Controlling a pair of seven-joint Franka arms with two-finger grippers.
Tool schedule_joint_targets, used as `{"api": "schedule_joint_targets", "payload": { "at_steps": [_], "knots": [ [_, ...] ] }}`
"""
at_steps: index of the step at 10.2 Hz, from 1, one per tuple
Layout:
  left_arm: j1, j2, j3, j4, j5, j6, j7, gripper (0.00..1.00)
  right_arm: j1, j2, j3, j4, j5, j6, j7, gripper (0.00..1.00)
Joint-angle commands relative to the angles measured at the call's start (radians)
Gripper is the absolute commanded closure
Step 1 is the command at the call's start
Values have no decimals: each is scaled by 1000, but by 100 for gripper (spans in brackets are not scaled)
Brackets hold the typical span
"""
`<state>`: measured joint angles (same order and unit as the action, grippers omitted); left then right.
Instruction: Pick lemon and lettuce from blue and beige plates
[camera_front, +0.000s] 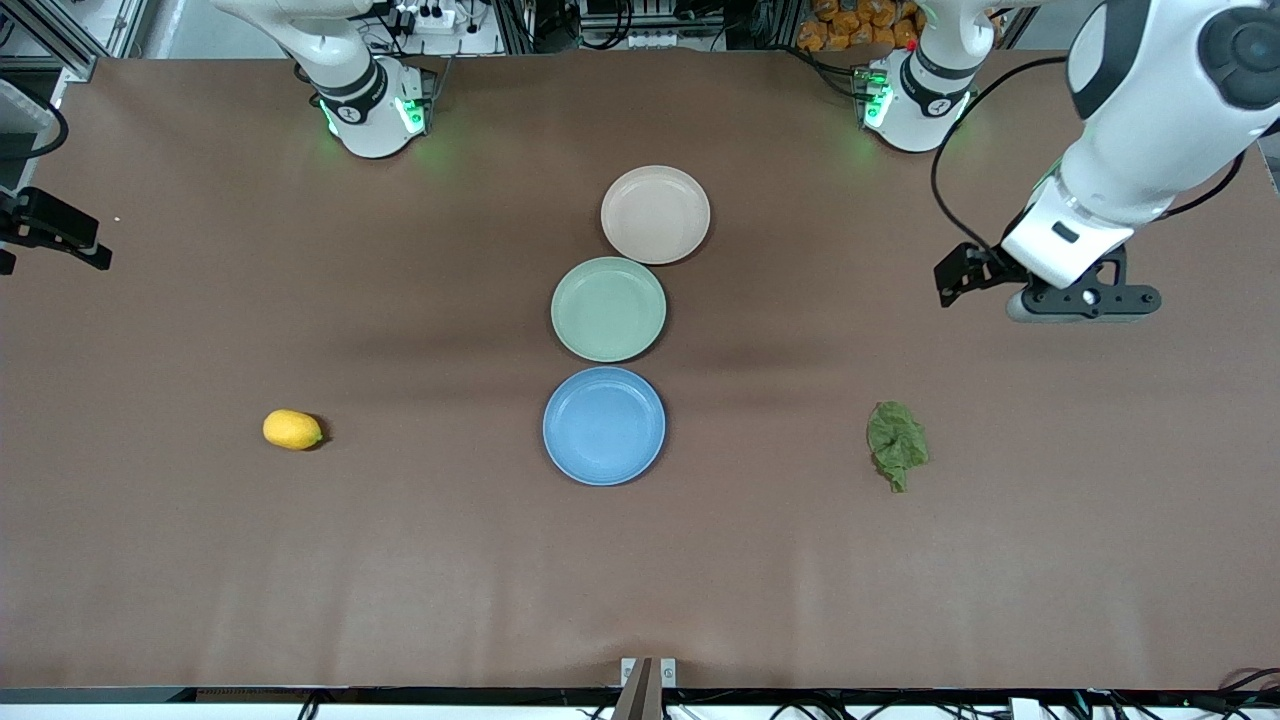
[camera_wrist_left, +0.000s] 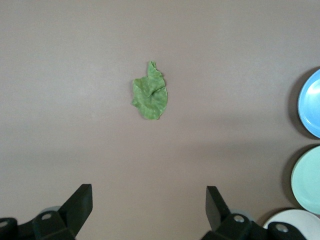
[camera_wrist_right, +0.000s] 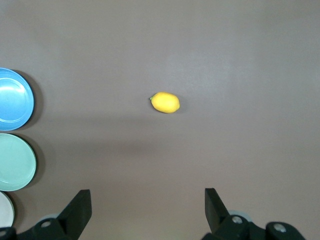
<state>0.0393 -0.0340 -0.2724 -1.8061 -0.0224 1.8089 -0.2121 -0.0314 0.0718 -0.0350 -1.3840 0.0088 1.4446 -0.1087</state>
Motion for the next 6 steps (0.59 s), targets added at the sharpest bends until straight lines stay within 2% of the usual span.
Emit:
{"api": "schedule_joint_targets", "payload": {
  "at_steps": [1, 4, 6],
  "knots": [
    [-1, -3, 4, 135, -13, -153, 34, 0, -4, -6, 9, -10, 13, -1, -12, 0],
    [2, -1, 16, 229, -2, -252, 46, 0, -4, -6, 10, -19, 13, -1, -14, 0],
    [-2, 2, 19, 258, 54, -258, 48, 0, -4, -9, 12, -23, 13, -1, -14, 0]
  ]
}}
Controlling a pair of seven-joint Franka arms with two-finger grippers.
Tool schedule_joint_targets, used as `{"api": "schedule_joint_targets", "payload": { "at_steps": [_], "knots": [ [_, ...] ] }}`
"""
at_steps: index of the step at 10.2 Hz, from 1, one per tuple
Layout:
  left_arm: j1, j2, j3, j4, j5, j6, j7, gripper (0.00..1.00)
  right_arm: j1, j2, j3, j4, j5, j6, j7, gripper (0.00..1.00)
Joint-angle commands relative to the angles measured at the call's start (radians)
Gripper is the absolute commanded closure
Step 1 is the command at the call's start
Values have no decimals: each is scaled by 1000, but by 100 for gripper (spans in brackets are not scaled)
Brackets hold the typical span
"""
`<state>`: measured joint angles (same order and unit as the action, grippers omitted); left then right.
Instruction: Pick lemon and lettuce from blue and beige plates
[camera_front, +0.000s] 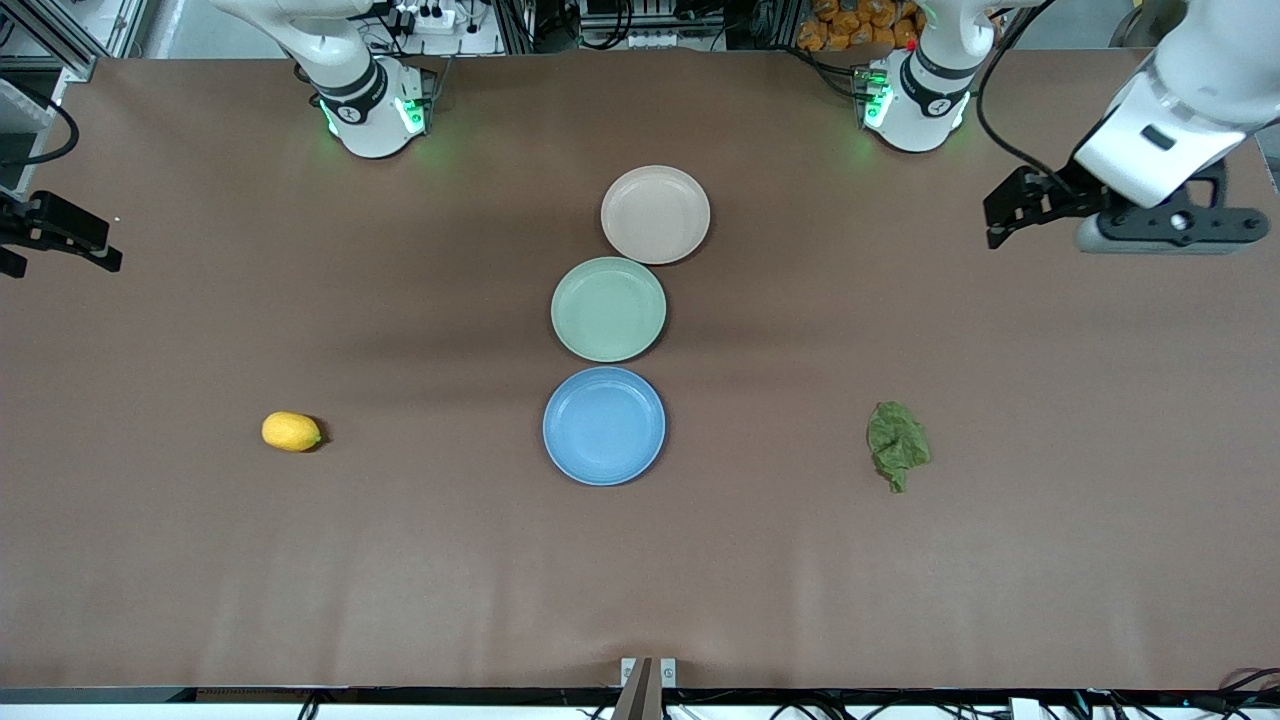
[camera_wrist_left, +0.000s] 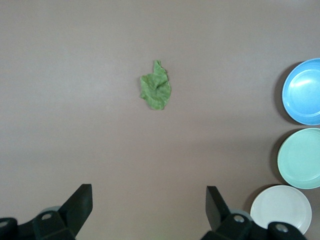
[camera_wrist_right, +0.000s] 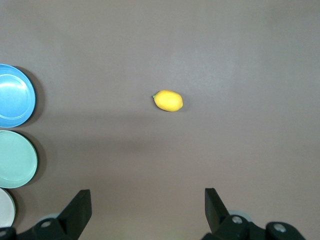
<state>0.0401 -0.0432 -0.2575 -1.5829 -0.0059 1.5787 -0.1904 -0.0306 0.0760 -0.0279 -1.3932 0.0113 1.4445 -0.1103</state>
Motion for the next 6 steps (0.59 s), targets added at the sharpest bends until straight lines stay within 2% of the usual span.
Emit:
{"api": "schedule_joint_targets", "payload": {
  "at_steps": [1, 6],
  "knots": [
    [-3, 11, 4, 37, 40, -25, 32, 0, -5, -13, 5, -13, 10, -1, -12, 0],
    [0, 8, 4, 38, 32, -22, 85, 0, -5, -13, 3, -15, 10, -1, -12, 0]
  ]
}}
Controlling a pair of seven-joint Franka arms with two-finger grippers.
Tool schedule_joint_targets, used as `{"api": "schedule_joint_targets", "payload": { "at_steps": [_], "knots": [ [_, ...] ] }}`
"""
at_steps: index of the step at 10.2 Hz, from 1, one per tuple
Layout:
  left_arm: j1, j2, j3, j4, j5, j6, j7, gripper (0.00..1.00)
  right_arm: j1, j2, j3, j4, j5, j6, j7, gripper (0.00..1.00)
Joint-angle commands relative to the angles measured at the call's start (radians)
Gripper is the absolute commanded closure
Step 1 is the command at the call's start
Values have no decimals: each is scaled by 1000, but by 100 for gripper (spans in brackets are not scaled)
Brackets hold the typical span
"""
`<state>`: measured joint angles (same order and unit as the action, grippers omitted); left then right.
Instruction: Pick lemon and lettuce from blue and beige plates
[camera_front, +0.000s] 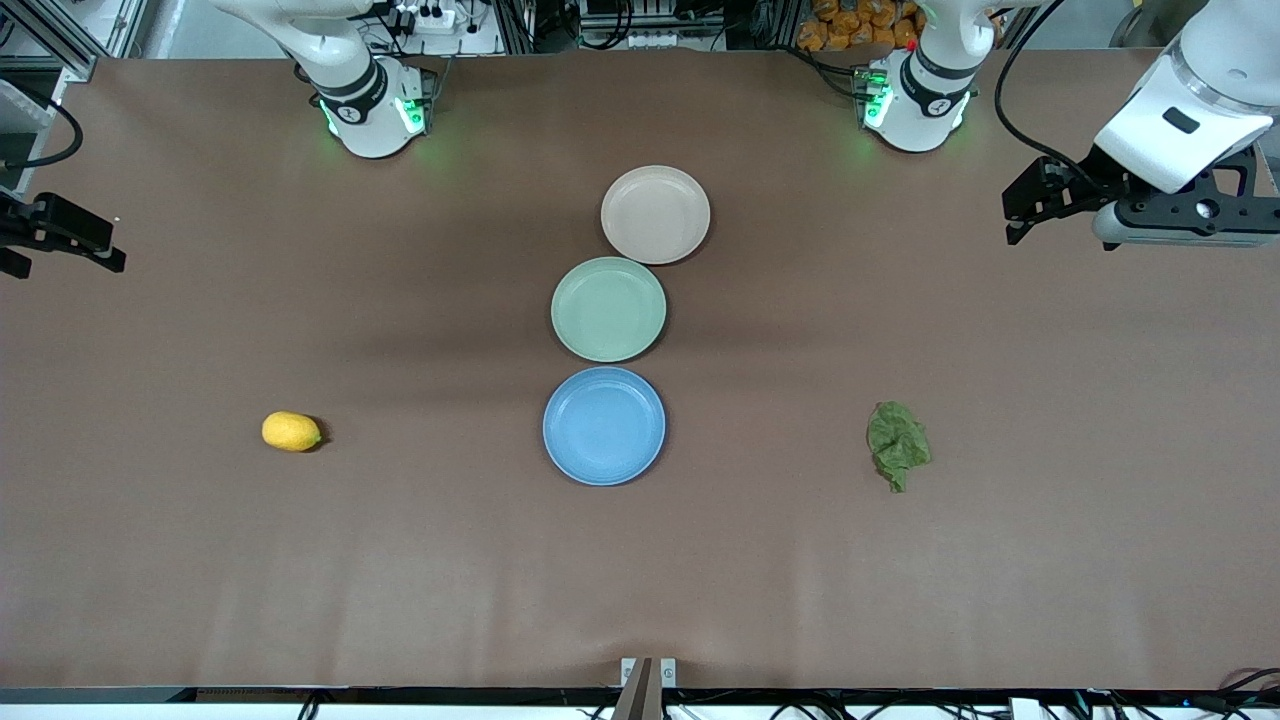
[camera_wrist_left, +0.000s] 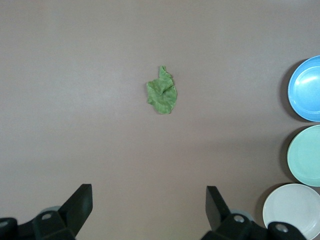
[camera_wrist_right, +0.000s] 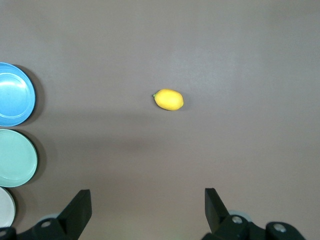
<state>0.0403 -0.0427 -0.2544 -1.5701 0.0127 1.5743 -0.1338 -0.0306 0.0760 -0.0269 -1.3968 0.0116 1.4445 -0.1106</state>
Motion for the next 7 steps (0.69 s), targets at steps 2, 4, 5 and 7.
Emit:
{"api": "schedule_joint_targets", "payload": {
  "at_steps": [2, 4, 5, 7],
  "knots": [
    [0, 7, 0, 25, 9, -17, 28, 0, -5, -13, 2, -11, 10, 1, -12, 0],
    [1, 7, 0, 51, 7, -19, 28, 0, -5, -13, 2, -11, 10, 2, -12, 0],
    [1, 7, 0, 53, 6, -19, 28, 0, -5, -13, 2, -11, 10, 1, -12, 0],
    [3, 7, 0, 58, -8, -20, 26, 0, -5, -13, 2, -11, 10, 1, -12, 0]
  ]
}}
